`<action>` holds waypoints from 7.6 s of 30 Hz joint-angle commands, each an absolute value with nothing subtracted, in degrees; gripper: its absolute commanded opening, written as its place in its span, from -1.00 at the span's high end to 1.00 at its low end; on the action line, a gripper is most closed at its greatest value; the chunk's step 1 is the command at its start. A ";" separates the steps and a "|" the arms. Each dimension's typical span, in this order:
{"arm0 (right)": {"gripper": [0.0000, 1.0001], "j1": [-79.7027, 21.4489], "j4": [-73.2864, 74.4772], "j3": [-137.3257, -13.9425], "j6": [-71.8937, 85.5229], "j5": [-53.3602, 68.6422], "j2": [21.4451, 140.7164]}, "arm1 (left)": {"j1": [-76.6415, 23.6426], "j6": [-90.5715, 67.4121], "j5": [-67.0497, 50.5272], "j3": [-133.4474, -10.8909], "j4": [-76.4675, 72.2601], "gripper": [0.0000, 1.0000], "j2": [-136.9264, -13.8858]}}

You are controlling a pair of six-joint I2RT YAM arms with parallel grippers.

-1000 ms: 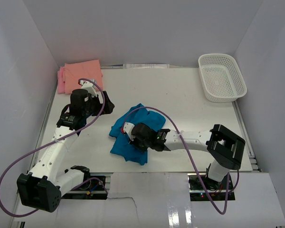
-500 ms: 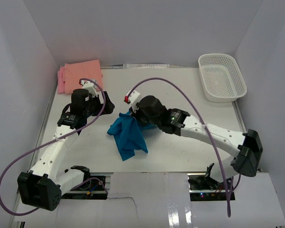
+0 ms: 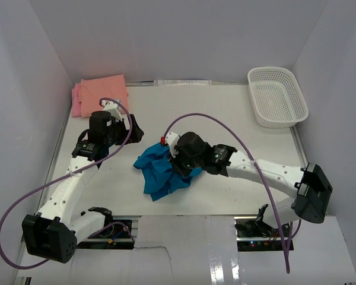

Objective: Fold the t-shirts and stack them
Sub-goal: Flatten out the tshirt

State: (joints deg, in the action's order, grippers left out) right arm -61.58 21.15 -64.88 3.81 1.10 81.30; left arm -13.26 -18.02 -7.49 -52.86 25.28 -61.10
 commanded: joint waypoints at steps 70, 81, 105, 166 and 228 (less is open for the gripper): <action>0.85 -52.92 29.96 -79.53 2.02 3.35 83.32 | -13.27 -17.05 -8.61 -53.08 25.05 -0.96 -61.96; 0.85 -49.57 29.54 -77.88 2.81 11.24 82.53 | -13.36 -17.05 -10.72 -53.35 25.05 -0.96 -62.93; 0.01 -54.84 23.21 -66.27 14.14 -8.59 89.47 | -13.36 -16.70 -11.16 -53.26 24.87 -0.96 -63.72; 0.85 -53.89 39.81 -100.19 9.85 -29.09 87.65 | -13.36 -15.82 -14.58 -55.89 24.96 -0.96 -66.62; 0.85 -22.85 44.21 -110.57 6.06 -0.62 87.36 | -53.17 -16.78 33.05 -76.73 29.01 -0.15 -103.97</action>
State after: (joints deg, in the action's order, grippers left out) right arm -23.20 46.57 -110.17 5.85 -1.23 88.12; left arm -53.06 -14.72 32.18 -74.76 29.08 -104.09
